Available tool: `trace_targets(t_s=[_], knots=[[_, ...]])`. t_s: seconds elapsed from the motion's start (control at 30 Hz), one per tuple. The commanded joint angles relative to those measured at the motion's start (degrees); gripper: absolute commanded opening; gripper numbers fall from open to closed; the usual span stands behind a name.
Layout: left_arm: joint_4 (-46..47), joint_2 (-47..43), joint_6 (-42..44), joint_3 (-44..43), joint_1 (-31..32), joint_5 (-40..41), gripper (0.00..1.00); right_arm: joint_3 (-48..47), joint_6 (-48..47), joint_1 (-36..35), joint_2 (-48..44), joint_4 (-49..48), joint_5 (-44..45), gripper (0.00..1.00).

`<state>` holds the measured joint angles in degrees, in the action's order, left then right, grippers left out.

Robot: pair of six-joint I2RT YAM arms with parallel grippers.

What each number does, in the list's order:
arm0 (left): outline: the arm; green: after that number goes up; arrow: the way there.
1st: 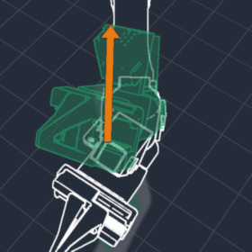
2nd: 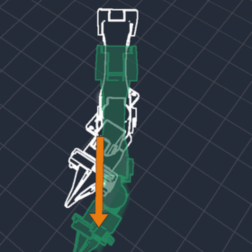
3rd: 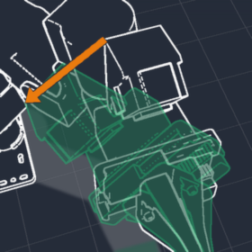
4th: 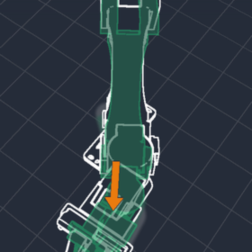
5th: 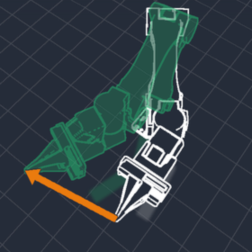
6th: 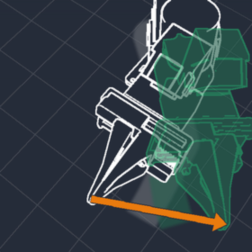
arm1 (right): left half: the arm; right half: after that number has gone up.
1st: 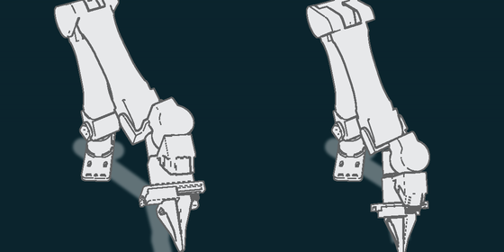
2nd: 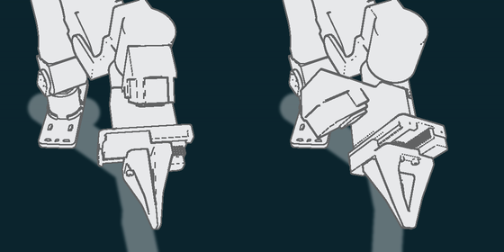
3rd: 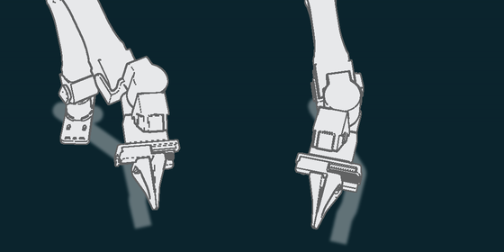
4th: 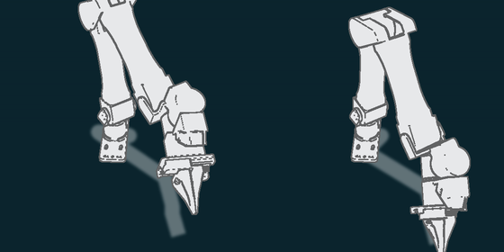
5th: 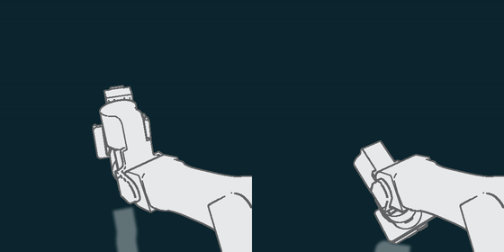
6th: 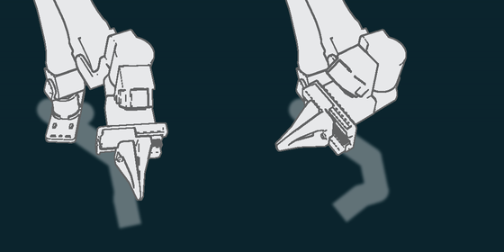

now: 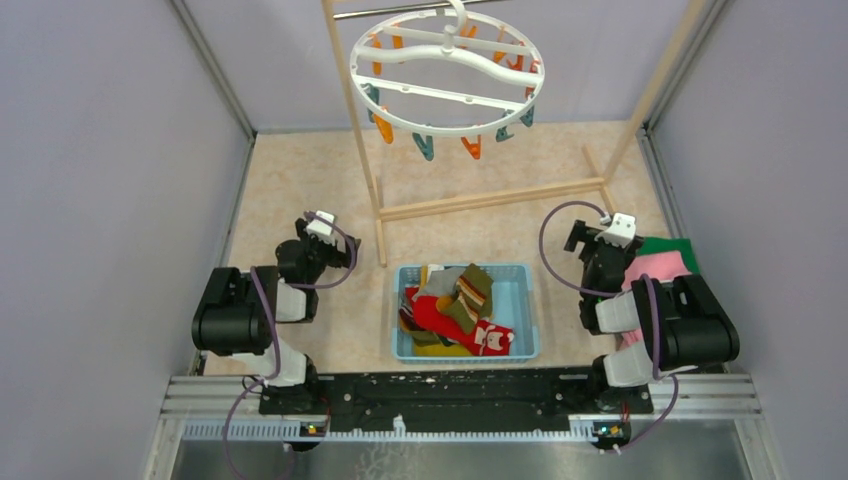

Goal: Remove the socks clipped to the hanger

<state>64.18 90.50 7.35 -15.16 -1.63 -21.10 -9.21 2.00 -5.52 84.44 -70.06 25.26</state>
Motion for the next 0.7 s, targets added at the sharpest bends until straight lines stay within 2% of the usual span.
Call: trace_targets(t_s=[0.0, 0.67], knots=[[3.0, -1.3, -0.2, -0.1, -0.3, -0.5, 0.99, -0.7, 0.9, 0.4, -0.9, -1.6, -1.9, 0.99], [2.9, -1.1, 0.0, -0.2, -0.3, -0.7, 0.99, -0.6, 1.0, 0.4, -0.8, -1.6, -1.9, 0.99]])
